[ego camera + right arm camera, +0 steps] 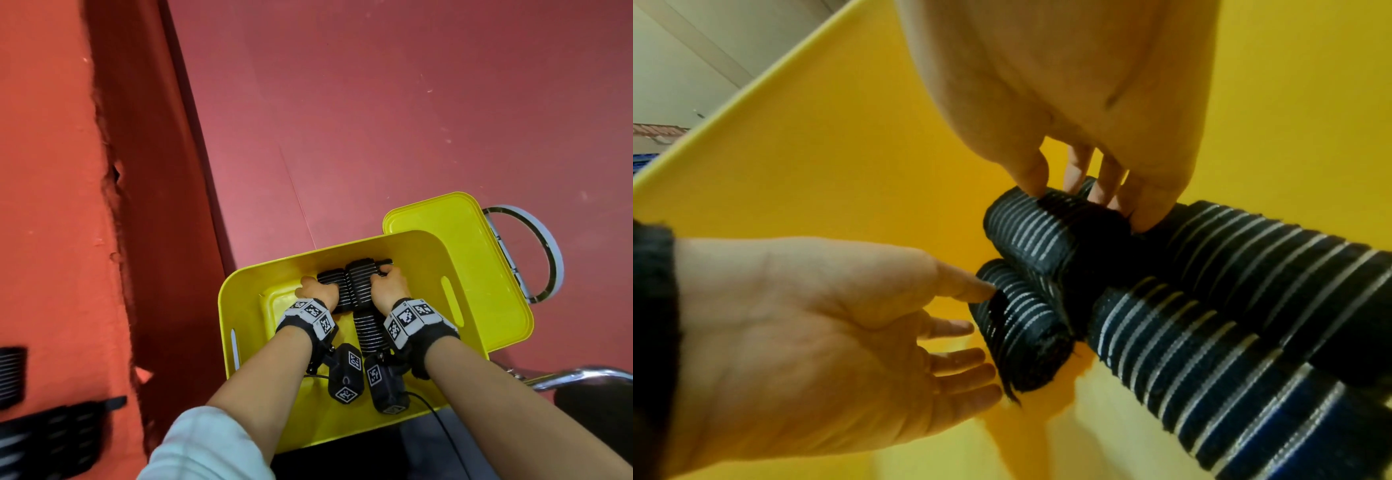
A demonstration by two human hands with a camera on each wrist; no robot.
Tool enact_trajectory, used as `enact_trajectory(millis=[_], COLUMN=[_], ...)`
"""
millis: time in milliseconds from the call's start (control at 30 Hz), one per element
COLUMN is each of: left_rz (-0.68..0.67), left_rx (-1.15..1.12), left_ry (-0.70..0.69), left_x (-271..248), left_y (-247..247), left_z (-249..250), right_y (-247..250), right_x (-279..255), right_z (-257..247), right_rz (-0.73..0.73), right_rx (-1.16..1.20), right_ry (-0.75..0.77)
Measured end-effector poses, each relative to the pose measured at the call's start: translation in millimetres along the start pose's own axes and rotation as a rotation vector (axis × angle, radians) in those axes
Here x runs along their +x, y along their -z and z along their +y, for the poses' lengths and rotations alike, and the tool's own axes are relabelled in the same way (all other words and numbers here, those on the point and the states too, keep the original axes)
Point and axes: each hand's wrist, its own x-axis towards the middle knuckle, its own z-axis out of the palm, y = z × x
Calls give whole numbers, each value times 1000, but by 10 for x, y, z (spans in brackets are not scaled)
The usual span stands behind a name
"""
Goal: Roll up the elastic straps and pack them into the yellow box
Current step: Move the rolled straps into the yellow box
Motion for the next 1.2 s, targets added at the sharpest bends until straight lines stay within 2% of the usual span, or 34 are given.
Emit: enact_trajectory(millis=[133, 233, 400, 467, 567, 667, 733, 833, 1033, 1200], left_rz=[-36, -91, -226, -257, -219, -3, 77, 138, 318, 278], left_rx=[-43, -130, -262, -326, -369, -403, -410, -428, -384, -316], left_ry=[7, -46, -150, -210, -343, -390, -361, -235, -29, 111], left_x=[-120, -322, -879, -1136, -1333, -1312, -1239, -1088, -643, -281], left_y=[166, 357, 838, 1195, 1834, 2703, 3194, 3938, 5208, 5718], left_z=[36, 123, 322, 358, 285, 15, -205, -661, -1618, -2192], right_y=[130, 300, 434, 374, 152, -359, -717, -1309, -2293, -2860], right_x=[-160, -363, -985, -1311, -1759, -2216, -2467, -2910, -3469, -3622], right_z=[-107, -243, -611, -875, -1359, -1881, -2105, -2296, -2371, -2411], right_rz=[13, 50, 56, 37, -34, -240, -382, -560, -745, -798], right_rx=[37, 24, 81, 131, 162, 211, 214, 125, -38, -129], right_ry=[-2, 23, 90, 154, 269, 283, 229, 171, 100, 40])
